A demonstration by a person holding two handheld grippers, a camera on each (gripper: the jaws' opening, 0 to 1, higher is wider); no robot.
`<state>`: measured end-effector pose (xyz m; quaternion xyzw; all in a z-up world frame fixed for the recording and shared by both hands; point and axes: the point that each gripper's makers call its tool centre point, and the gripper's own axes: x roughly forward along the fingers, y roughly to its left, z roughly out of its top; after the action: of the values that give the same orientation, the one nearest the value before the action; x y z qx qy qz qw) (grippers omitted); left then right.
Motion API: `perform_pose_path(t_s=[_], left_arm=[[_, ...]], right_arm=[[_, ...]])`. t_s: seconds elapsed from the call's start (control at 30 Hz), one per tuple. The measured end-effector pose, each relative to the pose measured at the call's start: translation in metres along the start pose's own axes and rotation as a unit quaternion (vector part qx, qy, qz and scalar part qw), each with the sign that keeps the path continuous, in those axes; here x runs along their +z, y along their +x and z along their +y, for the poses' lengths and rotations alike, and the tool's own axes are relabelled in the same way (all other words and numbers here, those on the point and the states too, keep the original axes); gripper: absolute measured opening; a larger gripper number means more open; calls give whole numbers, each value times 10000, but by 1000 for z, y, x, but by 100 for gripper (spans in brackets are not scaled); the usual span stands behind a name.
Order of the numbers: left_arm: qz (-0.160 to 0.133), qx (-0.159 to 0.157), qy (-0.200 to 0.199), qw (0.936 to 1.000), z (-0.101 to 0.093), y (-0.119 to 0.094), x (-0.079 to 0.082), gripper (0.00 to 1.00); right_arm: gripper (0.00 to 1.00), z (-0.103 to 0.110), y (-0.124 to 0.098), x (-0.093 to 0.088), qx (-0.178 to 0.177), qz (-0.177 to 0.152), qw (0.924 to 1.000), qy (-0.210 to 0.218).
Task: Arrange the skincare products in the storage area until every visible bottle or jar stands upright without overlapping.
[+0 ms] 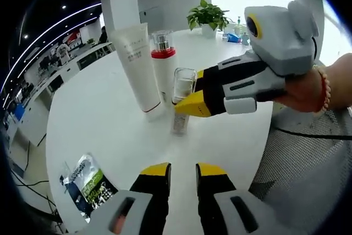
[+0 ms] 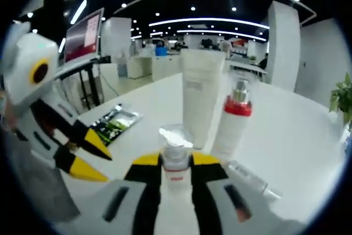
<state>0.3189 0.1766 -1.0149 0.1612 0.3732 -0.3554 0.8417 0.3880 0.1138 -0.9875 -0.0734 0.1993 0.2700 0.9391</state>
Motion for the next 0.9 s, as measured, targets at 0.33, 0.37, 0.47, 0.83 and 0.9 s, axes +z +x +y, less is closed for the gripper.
perform_pose_path(t_s=[0.33, 0.37, 0.47, 0.83, 0.9], left_arm=[[-4, -2, 38, 10000, -1, -1, 1, 19], [-8, -6, 46, 10000, -2, -1, 1, 19], [-41, 18, 63, 10000, -1, -2, 3, 19], [-152, 21, 65, 9999, -2, -5, 7, 19], [-154, 71, 51, 9998, 2, -6, 6, 19]], right_arm=[[19, 0, 0, 0, -14, -90, 9999, 73], [19, -1, 0, 0, -21, -121, 9999, 113], [19, -1, 0, -1, -28, -159, 9998, 88], [17, -4, 2, -32, -137, 745, 9967, -301], [1, -5, 0, -29, -128, 740, 9969, -237]])
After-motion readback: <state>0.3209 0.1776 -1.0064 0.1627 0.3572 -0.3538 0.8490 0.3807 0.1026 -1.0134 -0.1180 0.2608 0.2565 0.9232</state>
